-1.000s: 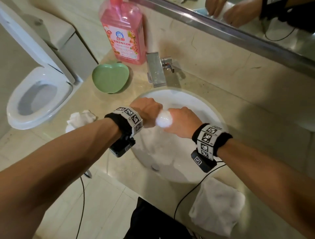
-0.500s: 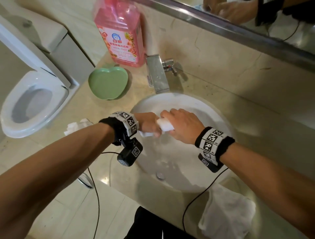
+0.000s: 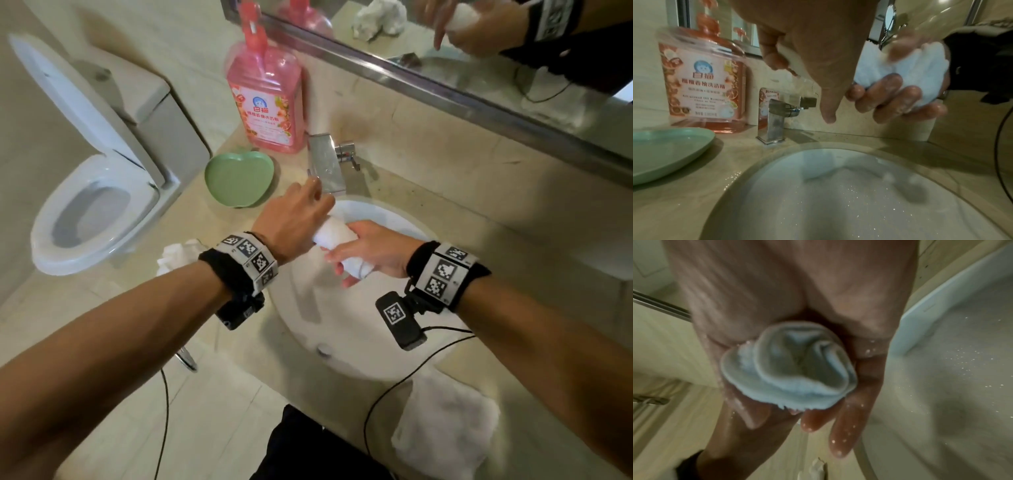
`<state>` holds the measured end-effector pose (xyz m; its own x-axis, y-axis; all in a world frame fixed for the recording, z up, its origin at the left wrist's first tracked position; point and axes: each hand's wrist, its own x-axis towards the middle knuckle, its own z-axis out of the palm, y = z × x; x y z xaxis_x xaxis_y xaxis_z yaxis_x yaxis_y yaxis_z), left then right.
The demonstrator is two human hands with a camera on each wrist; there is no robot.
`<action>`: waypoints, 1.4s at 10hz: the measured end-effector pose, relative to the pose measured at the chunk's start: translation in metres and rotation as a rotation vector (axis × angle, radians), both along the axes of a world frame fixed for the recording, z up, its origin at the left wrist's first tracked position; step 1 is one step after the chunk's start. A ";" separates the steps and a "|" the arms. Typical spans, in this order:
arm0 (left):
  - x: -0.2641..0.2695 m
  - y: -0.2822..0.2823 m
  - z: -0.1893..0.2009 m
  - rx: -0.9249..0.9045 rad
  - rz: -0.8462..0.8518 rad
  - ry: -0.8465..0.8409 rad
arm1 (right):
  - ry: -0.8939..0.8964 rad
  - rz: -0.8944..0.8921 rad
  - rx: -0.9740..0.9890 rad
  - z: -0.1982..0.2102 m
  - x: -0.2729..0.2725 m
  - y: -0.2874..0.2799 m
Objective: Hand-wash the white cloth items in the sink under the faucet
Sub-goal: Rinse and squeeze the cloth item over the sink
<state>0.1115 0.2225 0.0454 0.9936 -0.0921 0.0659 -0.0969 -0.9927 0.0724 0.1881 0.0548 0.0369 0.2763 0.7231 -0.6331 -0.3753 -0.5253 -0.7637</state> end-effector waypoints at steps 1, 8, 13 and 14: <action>0.003 0.002 0.008 0.030 -0.070 0.031 | -0.036 0.065 -0.002 0.008 -0.005 -0.008; 0.015 -0.020 -0.084 -0.419 0.191 1.084 | -1.449 0.600 -0.341 -0.070 -0.018 -0.017; -0.023 -0.011 -0.004 0.062 0.011 0.134 | -0.304 -0.046 -0.132 0.004 0.001 -0.004; -0.015 -0.011 0.013 0.116 -0.007 0.041 | -0.132 -0.029 -0.086 0.017 -0.010 -0.001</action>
